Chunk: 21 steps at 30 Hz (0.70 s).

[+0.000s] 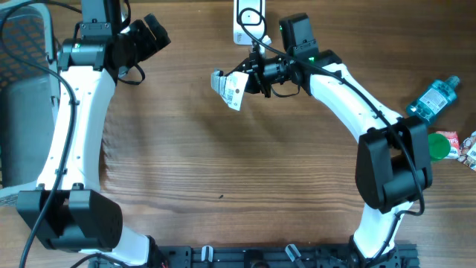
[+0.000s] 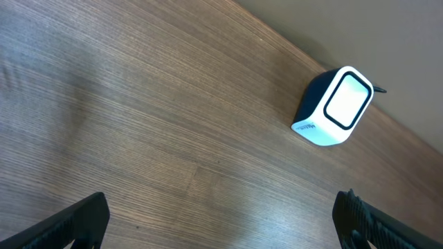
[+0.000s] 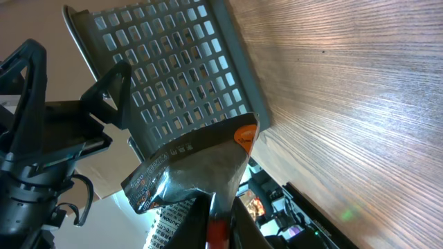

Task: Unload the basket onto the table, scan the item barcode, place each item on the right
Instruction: 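Raise the snack bag up to the white scanner with the right gripper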

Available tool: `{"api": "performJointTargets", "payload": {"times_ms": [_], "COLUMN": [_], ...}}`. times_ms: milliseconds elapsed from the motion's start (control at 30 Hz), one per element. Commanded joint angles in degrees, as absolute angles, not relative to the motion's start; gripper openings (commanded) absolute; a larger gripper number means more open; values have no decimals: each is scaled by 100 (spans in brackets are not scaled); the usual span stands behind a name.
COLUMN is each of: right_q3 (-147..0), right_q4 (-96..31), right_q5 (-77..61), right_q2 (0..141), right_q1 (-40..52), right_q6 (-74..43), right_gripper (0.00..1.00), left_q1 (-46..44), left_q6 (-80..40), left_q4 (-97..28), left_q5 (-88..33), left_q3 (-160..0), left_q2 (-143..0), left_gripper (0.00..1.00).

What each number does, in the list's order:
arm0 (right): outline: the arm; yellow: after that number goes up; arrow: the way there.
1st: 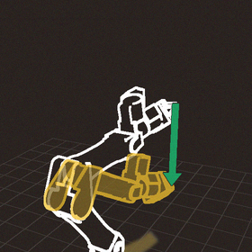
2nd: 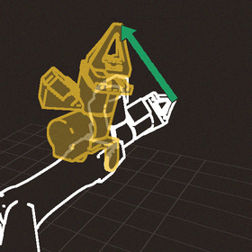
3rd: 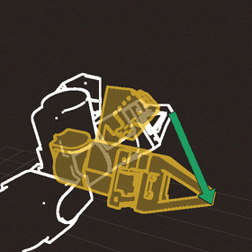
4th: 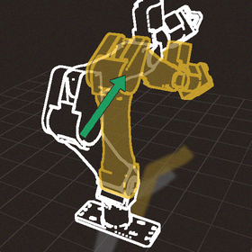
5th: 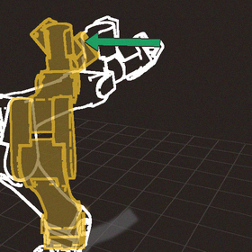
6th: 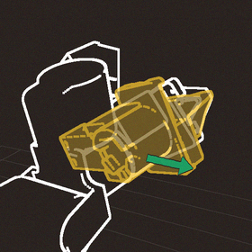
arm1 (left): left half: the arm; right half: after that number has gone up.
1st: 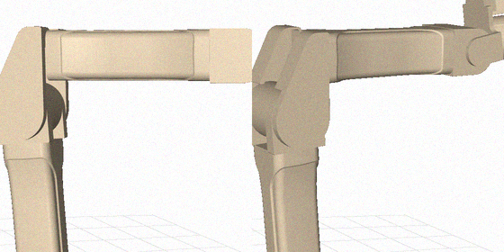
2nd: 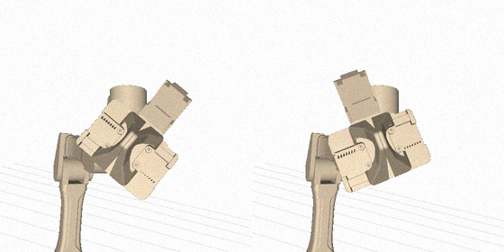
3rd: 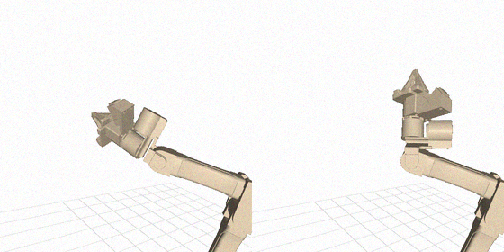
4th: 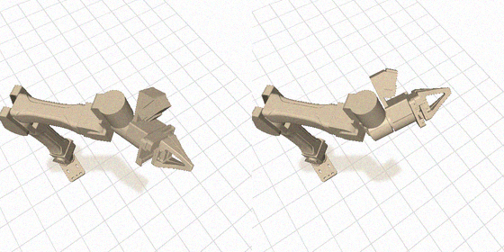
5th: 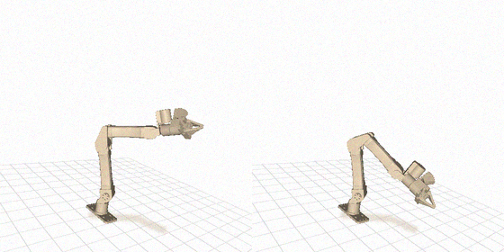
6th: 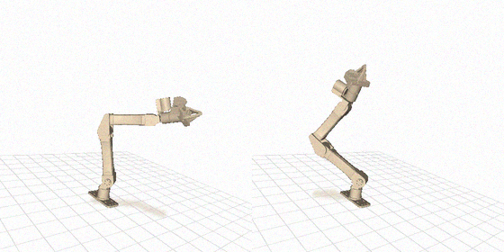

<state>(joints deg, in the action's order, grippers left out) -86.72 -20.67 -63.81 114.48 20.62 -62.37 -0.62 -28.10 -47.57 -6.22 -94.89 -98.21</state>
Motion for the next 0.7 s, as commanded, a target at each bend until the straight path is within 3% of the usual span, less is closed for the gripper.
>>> {"api": "performJointTargets", "payload": {"times_ms": [0,167,400,533,667], "right_q3": [-8770,-8770,-8788,-8792,-8792], "right_q4": [-2040,-2016,-2014,-1986,-1496], "right_q5": [-6375,-5559,-3277,-1052,-248], "right_q2": [11222,11159,11146,11148,11153], "right_q1": [2060,1994,1802,1802,1802], "right_q6": [-6296,-5789,-4713,-3979,-3551], "right_gripper": [5,5,5,5,5], "left_q1": [-47,-47,-47,-47,-47], "left_q6": [-2720,-2720,-2720,-2720,-2720], "left_q4": [-4748,-4748,-4748,-4748,-4748], "left_q5": [-545,-545,-545,-548,-545], "left_q3": [-9570,-9570,-9570,-9570,-9570], "left_q2": [-9712,-9712,-9712,-9712,-9712], "left_gripper": [100,100,100,100,100]}}
